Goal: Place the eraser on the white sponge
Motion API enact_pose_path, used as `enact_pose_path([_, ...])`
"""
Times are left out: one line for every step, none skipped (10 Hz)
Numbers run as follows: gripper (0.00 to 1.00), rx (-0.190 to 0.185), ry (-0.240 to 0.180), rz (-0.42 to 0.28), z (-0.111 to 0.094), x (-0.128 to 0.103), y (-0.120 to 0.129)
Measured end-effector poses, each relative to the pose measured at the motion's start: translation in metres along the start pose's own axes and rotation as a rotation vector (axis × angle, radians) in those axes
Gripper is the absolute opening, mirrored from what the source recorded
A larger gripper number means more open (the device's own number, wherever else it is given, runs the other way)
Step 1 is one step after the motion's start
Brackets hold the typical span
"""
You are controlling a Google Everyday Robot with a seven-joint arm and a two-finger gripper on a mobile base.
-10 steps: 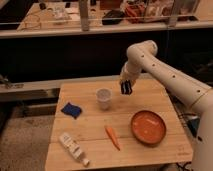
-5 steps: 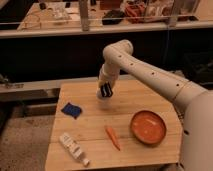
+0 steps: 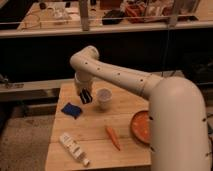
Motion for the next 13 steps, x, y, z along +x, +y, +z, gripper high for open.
enact_pose_path([0.0, 0.001, -0.011, -0.042, 0.018, 0.003, -0.016])
enact_pose_path([0.0, 0.002, -0.022, -0.088, 0.04, 0.005, -0.028])
enact_pose_path([0.0, 0.014, -0.034, -0.142, 0.066, 0.005, -0.037])
enact_pose_path([0.0, 0.023, -0.038, -0.173, 0.079, 0.003, -0.04])
enact_pose_path([0.0, 0.032, -0.039, -0.209, 0.089, -0.001, -0.04])
enact_pose_path([0.0, 0.046, -0.034, -0.247, 0.095, -0.007, -0.037])
enact_pose_path([0.0, 0.057, -0.026, -0.287, 0.1, -0.015, -0.029])
enact_pose_path([0.05, 0.062, -0.018, -0.328, 0.102, -0.022, -0.022])
enact_pose_path([0.12, 0.063, -0.014, -0.357, 0.104, -0.026, -0.022])
enact_pose_path([0.24, 0.065, -0.013, -0.366, 0.105, -0.027, -0.024])
enact_pose_path([0.32, 0.068, -0.013, -0.367, 0.105, -0.028, -0.025])
enact_pose_path([0.42, 0.072, -0.01, -0.365, 0.105, -0.028, -0.025])
enact_pose_path([0.55, 0.082, -0.002, -0.364, 0.102, -0.028, -0.026])
